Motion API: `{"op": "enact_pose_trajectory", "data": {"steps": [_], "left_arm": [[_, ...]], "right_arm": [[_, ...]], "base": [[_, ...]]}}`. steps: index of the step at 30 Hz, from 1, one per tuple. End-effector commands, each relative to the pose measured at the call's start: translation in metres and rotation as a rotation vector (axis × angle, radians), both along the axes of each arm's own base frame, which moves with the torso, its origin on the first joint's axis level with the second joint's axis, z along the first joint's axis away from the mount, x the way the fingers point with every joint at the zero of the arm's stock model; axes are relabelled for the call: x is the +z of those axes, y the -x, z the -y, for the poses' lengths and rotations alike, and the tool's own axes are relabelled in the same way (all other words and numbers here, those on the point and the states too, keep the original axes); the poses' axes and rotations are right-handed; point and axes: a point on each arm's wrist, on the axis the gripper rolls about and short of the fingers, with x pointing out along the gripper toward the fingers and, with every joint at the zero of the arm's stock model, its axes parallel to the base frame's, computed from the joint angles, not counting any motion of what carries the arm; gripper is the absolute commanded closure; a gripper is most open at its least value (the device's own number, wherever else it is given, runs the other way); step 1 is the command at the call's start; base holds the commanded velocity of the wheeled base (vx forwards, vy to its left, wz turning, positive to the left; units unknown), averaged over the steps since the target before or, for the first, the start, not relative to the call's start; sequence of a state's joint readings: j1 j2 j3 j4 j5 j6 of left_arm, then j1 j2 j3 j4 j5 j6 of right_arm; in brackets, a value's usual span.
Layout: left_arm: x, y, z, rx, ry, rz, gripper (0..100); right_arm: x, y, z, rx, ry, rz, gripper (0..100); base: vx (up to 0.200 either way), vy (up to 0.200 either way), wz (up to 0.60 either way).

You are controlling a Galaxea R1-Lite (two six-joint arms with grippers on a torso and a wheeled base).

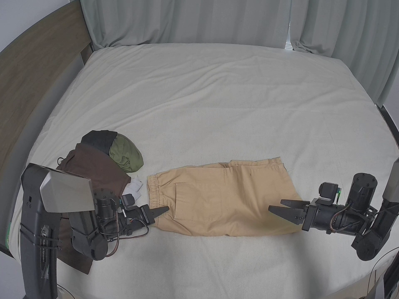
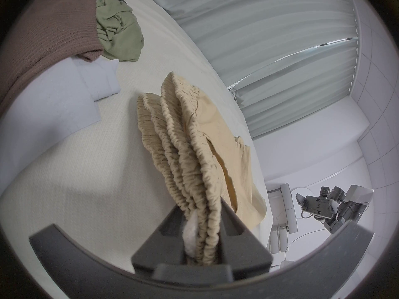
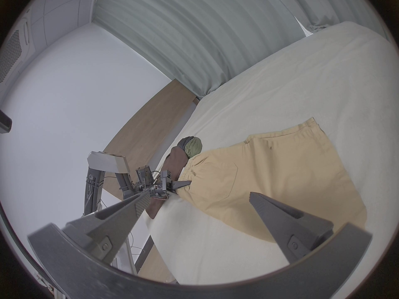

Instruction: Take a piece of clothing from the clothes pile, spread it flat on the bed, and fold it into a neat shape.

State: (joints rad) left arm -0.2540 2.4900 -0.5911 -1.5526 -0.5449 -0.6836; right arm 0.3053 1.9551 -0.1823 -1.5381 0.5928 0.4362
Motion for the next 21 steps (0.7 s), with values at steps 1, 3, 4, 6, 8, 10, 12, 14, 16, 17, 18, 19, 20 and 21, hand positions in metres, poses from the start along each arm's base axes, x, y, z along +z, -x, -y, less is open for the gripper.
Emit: {"op": "enact_pose_trajectory", "data": {"steps": [1, 3, 4, 6, 8, 10, 12, 14, 16, 17, 18, 19, 20, 21], "left_arm": [[-0.001, 0.000, -0.002, 0.008, 0.000, -0.001, 100], [-0.001, -0.001, -0.004, 0.012, 0.001, -0.001, 100], [0.000, -0.001, -0.005, 0.015, 0.001, 0.001, 100], [0.000, -0.002, -0.008, 0.023, 0.001, 0.001, 100], [0.001, -0.002, -0.011, 0.031, -0.001, 0.003, 100], [0.004, 0.000, -0.012, 0.032, -0.002, 0.008, 100], [0.013, 0.003, -0.013, 0.031, 0.000, 0.017, 100], [0.019, 0.006, -0.013, 0.027, 0.002, 0.027, 100], [0.022, 0.007, -0.013, 0.025, 0.002, 0.036, 100], [0.024, 0.007, -0.013, 0.028, 0.002, 0.039, 100], [0.024, 0.007, -0.013, 0.028, 0.002, 0.039, 100], [0.025, 0.008, -0.015, 0.033, -0.001, 0.040, 100], [0.026, 0.009, -0.015, 0.032, -0.002, 0.043, 100], [0.026, 0.009, -0.016, 0.035, -0.007, 0.046, 100]], "right_arm": [[-0.004, -0.001, -0.001, 0.002, 0.005, -0.016, 0], [-0.004, -0.001, -0.001, 0.001, 0.006, -0.016, 0], [-0.004, -0.001, -0.001, 0.002, 0.005, -0.014, 0], [-0.004, -0.001, 0.000, 0.001, 0.005, -0.016, 0], [-0.004, 0.000, 0.000, -0.001, 0.006, -0.017, 0], [-0.004, -0.001, 0.000, -0.001, 0.006, -0.017, 0], [-0.004, -0.001, 0.000, -0.001, 0.006, -0.017, 0], [-0.004, 0.000, 0.000, -0.001, 0.006, -0.017, 0], [-0.004, 0.000, 0.000, -0.001, 0.006, -0.017, 0], [-0.005, 0.000, 0.000, -0.001, 0.007, -0.020, 0], [-0.005, 0.000, 0.000, -0.001, 0.007, -0.020, 0], [-0.006, -0.001, 0.000, -0.002, 0.008, -0.024, 0], [-0.006, -0.001, 0.001, -0.004, 0.008, -0.024, 0], [-0.006, -0.001, 0.001, -0.004, 0.008, -0.024, 0]], "base": [[0.000, 0.000, 0.00], [0.000, 0.000, 0.00], [0.000, 0.000, 0.00], [0.000, 0.000, 0.00], [0.000, 0.000, 0.00], [0.000, 0.000, 0.00], [0.000, 0.000, 0.00], [0.000, 0.000, 0.00], [0.000, 0.000, 0.00], [0.000, 0.000, 0.00], [0.000, 0.000, 0.00], [0.000, 0.000, 0.00], [0.000, 0.000, 0.00], [0.000, 0.000, 0.00]]}}
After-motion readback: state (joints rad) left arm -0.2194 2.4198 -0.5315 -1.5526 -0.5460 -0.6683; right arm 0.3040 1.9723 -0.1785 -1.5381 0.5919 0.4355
